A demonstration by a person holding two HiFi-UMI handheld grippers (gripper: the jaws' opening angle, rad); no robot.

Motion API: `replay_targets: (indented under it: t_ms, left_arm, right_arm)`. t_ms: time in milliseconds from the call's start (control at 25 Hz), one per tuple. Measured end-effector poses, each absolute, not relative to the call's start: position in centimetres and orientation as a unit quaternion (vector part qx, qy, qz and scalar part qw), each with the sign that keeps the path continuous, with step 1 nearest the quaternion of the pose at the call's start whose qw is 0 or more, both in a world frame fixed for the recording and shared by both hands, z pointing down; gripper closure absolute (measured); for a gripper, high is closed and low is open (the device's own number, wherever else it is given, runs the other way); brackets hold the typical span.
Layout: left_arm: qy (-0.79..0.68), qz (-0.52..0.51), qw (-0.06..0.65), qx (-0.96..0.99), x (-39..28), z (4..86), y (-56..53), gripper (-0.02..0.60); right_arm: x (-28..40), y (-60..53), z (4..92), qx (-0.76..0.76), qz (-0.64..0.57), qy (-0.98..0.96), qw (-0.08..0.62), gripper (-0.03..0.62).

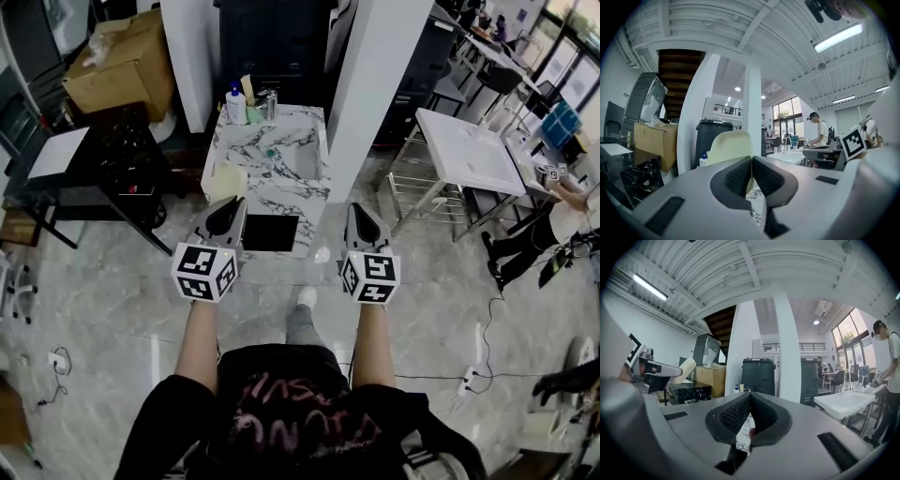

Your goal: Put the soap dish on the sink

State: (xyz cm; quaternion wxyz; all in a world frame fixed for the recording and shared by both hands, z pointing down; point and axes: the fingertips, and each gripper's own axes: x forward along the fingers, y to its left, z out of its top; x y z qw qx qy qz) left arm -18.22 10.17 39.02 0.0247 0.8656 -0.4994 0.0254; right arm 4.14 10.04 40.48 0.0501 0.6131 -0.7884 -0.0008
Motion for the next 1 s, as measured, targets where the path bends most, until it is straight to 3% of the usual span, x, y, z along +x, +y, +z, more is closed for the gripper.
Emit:
replay_targets:
  t_ms: [1000]
  left_arm:
    - [-0.507,0.076,0.068,0.856,-11.0,43.0,-14.5,0.557]
  right_arm:
    - [9.7,-16.3,42.3,0.581,0.012,-0.81,0.076,0.58]
